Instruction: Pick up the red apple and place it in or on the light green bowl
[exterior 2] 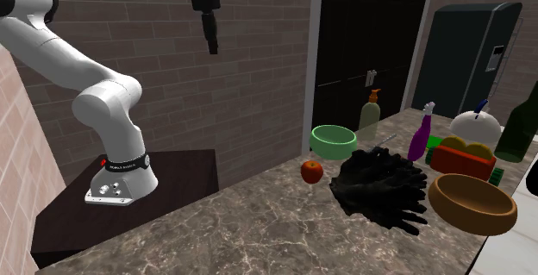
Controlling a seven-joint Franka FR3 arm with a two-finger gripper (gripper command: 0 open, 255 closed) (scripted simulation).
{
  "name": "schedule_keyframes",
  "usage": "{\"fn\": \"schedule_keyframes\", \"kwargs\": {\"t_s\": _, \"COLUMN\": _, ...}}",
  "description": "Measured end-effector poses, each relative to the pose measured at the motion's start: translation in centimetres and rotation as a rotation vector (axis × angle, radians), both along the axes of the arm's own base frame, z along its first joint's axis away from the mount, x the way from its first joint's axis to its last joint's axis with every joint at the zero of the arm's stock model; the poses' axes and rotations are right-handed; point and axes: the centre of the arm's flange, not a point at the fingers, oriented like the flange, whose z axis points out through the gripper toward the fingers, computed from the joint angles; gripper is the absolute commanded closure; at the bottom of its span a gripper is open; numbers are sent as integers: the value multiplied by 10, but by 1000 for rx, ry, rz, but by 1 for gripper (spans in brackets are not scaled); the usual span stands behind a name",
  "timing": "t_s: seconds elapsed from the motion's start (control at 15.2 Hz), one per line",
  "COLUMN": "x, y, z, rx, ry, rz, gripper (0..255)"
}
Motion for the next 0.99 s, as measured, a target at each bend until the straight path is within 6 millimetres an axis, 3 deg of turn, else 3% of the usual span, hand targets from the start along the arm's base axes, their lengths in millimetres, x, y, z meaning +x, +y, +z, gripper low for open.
{"fn": "schedule_keyframes", "kwargs": {"t_s": 0.13, "x": 5, "y": -1, "z": -5, "rx": 0, "ry": 1, "rz": 1, "gripper": 0}}
{"fn": "schedule_keyframes", "kwargs": {"t_s": 0.4, "x": 34, "y": -5, "z": -37, "rx": -1, "ry": 1, "rz": 5, "gripper": 0}}
{"fn": "schedule_keyframes", "kwargs": {"t_s": 0.99, "x": 112, "y": -19, "z": -125, "rx": -2, "ry": -2, "rz": 17, "gripper": 0}}
